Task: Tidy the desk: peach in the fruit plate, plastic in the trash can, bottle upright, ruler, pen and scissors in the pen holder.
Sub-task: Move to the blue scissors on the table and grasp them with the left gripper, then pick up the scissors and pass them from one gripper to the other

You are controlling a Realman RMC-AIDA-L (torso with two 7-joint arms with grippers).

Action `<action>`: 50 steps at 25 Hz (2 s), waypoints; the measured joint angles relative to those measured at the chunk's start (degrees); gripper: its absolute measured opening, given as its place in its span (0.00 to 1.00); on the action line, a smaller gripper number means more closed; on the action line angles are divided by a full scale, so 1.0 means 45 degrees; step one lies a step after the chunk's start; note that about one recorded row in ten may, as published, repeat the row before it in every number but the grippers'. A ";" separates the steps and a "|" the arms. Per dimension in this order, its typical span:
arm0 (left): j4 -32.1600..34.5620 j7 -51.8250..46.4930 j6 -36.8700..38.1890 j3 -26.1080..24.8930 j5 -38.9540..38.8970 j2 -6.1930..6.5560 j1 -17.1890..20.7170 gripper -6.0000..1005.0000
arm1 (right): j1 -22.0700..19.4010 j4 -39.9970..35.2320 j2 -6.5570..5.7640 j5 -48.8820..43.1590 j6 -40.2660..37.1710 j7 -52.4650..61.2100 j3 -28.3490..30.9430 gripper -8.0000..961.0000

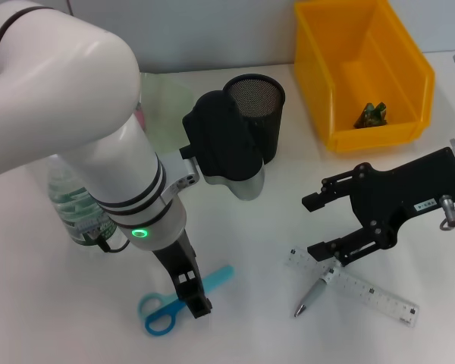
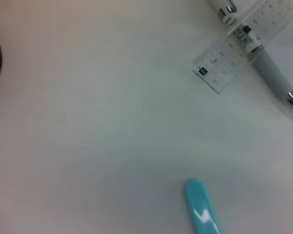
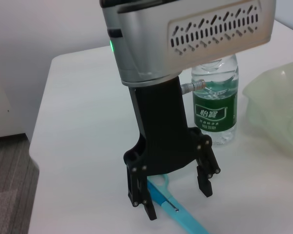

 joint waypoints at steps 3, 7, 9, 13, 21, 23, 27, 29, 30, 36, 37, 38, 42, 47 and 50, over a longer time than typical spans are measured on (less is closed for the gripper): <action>-0.0141 0.0056 -0.0064 0.0069 0.0000 0.0000 -0.0034 0.86 | 0.0011 0.0032 0.0010 0.0000 0.0005 0.0000 -0.0002 0.81; -0.0152 0.0080 -0.0092 0.0274 0.0000 0.0000 -0.0058 0.85 | -0.0007 0.0018 0.0023 0.0000 0.0004 -0.0001 -0.0002 0.81; -0.0183 0.0082 -0.0157 0.0454 0.0001 0.0000 -0.0064 0.82 | -0.0037 -0.0002 0.0038 -0.0001 0.0005 -0.0001 -0.0002 0.81; -0.0330 0.0024 -0.0360 0.0841 0.0000 0.0000 -0.0067 0.72 | -0.0060 -0.0019 0.0082 -0.0036 0.0004 -0.0001 -0.0002 0.81; -0.0430 0.0047 -0.0462 0.0881 0.0012 0.0000 -0.0054 0.61 | 0.0013 -0.0036 0.0119 -0.0153 -0.0006 -0.0002 -0.0002 0.81; -0.0446 0.0060 -0.0478 0.0882 0.0014 0.0000 -0.0054 0.60 | 0.0021 -0.0035 0.0119 -0.0154 0.0002 -0.0009 -0.0002 0.81; -0.0463 0.0062 -0.0478 0.0882 0.0013 0.0000 -0.0058 0.59 | 0.0026 -0.0035 0.0119 -0.0154 -0.0011 -0.0016 -0.0002 0.81; -0.0474 0.0062 -0.0472 0.0886 0.0022 0.0000 -0.0058 0.55 | 0.0029 -0.0035 0.0119 -0.0154 -0.0010 -0.0018 -0.0001 0.81; -0.0483 0.0061 -0.0467 0.0905 0.0030 0.0000 -0.0058 0.52 | 0.0030 -0.0034 0.0118 -0.0154 -0.0011 -0.0020 -0.0002 0.81; -0.0394 -0.0040 -0.0447 0.1203 0.0046 0.0000 -0.0075 0.38 | 0.0031 -0.0034 0.0109 -0.0154 -0.0030 -0.0021 -0.0001 0.81; -0.0394 -0.0040 -0.0447 0.1203 0.0046 0.0000 -0.0075 0.37 | 0.0031 -0.0034 0.0109 -0.0154 -0.0030 -0.0021 -0.0001 0.81; -0.0380 -0.0047 -0.0448 0.1231 0.0044 0.0000 -0.0076 0.37 | 0.0031 -0.0033 0.0109 -0.0154 -0.0038 -0.0021 -0.0002 0.81; -0.0353 -0.0040 -0.0406 0.1225 0.0030 0.0000 -0.0076 0.35 | 0.0030 -0.0034 0.0110 -0.0154 -0.0069 -0.0018 -0.0001 0.81; -0.0022 -0.0062 -0.0290 0.1131 0.0089 0.0000 -0.0086 0.32 | 0.0026 -0.0033 0.0114 -0.0154 -0.0097 0.0023 -0.0001 0.81; 0.0254 -0.0065 0.0043 0.0808 0.0093 0.0001 -0.0108 0.28 | 0.0001 -0.0034 0.0086 -0.0154 -0.0133 0.0065 -0.0001 0.81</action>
